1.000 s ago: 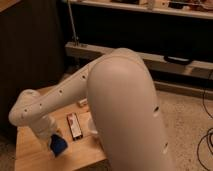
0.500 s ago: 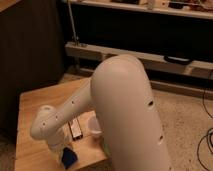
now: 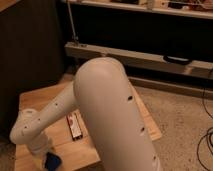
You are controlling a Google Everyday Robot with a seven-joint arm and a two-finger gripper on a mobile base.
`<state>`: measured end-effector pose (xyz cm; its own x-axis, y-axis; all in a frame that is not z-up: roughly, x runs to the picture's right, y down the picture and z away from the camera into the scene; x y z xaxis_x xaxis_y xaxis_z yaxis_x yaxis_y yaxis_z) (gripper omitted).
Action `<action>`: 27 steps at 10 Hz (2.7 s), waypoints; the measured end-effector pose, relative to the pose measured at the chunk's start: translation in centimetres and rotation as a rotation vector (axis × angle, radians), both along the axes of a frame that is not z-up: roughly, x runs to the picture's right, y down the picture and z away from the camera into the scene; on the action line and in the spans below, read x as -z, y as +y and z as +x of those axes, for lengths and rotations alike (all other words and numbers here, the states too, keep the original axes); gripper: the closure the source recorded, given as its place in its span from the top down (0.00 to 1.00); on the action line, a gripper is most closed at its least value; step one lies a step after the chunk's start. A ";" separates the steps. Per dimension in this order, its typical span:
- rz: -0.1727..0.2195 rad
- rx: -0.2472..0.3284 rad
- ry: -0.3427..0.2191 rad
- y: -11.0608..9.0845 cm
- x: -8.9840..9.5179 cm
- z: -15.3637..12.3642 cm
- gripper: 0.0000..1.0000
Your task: Wipe the white sponge on the table
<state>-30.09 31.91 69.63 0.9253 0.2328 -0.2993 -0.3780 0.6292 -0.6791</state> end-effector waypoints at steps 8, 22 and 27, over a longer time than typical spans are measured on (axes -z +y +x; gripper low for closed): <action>-0.021 -0.065 -0.021 -6.3 -8.4 -7.3 0.23; -0.076 -0.129 0.045 1.0 -2.2 7.6 0.23; -0.095 -0.041 -0.097 0.4 -2.9 -4.1 0.23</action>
